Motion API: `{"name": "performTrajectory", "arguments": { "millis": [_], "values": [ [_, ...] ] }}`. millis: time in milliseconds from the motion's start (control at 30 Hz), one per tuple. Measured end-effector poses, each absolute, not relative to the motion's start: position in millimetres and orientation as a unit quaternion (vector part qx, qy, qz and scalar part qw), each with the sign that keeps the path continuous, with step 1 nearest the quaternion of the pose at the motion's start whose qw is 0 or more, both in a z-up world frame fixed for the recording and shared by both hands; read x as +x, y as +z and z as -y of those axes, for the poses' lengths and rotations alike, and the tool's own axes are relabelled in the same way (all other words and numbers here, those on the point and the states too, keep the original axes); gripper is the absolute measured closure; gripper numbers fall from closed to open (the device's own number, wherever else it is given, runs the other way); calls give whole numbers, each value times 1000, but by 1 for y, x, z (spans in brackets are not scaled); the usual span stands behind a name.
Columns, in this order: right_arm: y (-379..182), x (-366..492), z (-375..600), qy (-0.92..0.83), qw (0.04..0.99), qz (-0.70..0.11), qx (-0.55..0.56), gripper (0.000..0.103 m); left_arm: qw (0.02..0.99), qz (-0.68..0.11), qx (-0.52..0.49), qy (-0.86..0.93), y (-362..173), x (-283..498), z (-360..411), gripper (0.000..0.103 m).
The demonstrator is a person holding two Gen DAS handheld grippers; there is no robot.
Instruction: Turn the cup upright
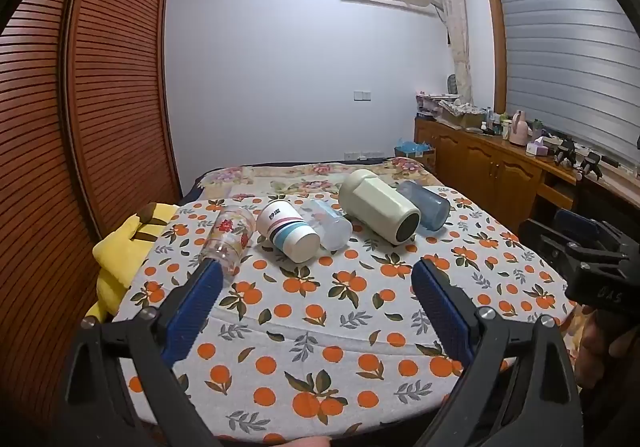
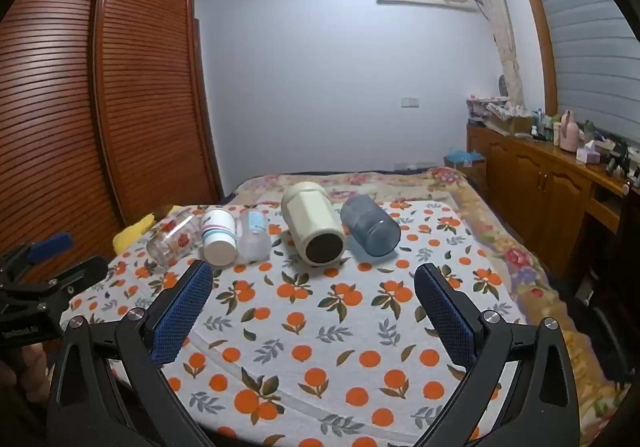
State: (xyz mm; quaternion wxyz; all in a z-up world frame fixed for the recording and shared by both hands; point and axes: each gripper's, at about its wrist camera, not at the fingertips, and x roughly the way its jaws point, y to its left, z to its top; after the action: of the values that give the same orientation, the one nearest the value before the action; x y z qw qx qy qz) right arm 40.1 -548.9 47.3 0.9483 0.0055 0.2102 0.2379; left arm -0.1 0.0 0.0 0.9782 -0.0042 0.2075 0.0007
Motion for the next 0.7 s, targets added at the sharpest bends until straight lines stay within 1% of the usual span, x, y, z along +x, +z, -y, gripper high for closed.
{"name": "performTrajectory", "arguments": {
  "millis": [700],
  "values": [
    [47, 39, 549, 237, 950, -205, 3, 1, 979, -203, -4, 1, -1, 0, -1, 7]
  ]
}}
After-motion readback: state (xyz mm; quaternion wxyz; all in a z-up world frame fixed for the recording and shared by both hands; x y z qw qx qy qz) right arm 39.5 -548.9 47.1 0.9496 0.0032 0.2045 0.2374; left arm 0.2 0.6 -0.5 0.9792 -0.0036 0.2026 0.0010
